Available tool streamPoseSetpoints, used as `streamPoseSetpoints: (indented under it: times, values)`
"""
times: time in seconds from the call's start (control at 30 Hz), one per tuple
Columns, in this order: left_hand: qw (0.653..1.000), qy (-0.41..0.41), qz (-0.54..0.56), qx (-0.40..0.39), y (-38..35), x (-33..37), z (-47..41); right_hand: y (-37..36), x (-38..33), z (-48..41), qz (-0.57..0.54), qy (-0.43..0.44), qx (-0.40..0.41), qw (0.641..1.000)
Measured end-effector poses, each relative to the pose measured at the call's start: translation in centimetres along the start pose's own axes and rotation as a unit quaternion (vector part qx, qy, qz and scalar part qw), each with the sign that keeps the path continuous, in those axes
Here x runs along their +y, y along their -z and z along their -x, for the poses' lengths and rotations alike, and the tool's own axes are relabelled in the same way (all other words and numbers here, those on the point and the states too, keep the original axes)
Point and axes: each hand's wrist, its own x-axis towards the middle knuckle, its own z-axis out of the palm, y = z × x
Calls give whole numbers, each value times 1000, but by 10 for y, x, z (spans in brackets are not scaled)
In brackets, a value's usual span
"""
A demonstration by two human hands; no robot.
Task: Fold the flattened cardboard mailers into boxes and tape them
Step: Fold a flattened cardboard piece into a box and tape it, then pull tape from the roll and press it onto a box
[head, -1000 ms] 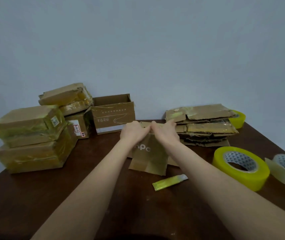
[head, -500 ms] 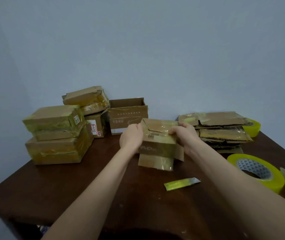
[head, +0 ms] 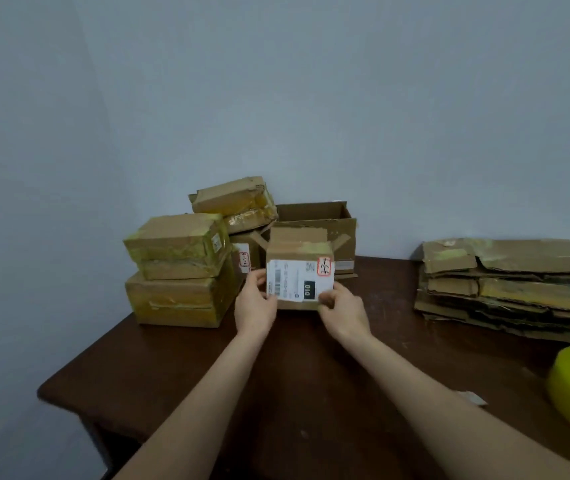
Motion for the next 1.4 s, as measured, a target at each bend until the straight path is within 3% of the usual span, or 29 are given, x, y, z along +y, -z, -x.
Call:
streamPoseSetpoints:
  times: [0.23, 0.47, 0.83, 1.03, 1.23, 1.3, 1.4]
  values:
    - [993, 42, -11, -106, -34, -19, -43, -35, 0, -50, 15, -27, -75, 997]
    - [993, 65, -29, -96, -52, -16, -66, -27, -4, -75, 15, -32, -150, 988]
    - [994, 73, -70, -50, -58, 16, -26, 48, 22, -35, 3, -55, -74, 996]
    - [985, -40, -94, -141, -96, 77, 26, 109, 42, -3, 3, -66, 12, 998]
    - [971, -100, -86, -200, -151, 136, 65, 197, 92, 12, -2, -117, 120, 986]
    - [952, -142, -113, -246, -161, 151, 74, 222, 111, 17, 3, -138, 166, 976]
    - [865, -183, -233, -405, -161, 168, 87, 241, 132, 23, 17, -153, 168, 974]
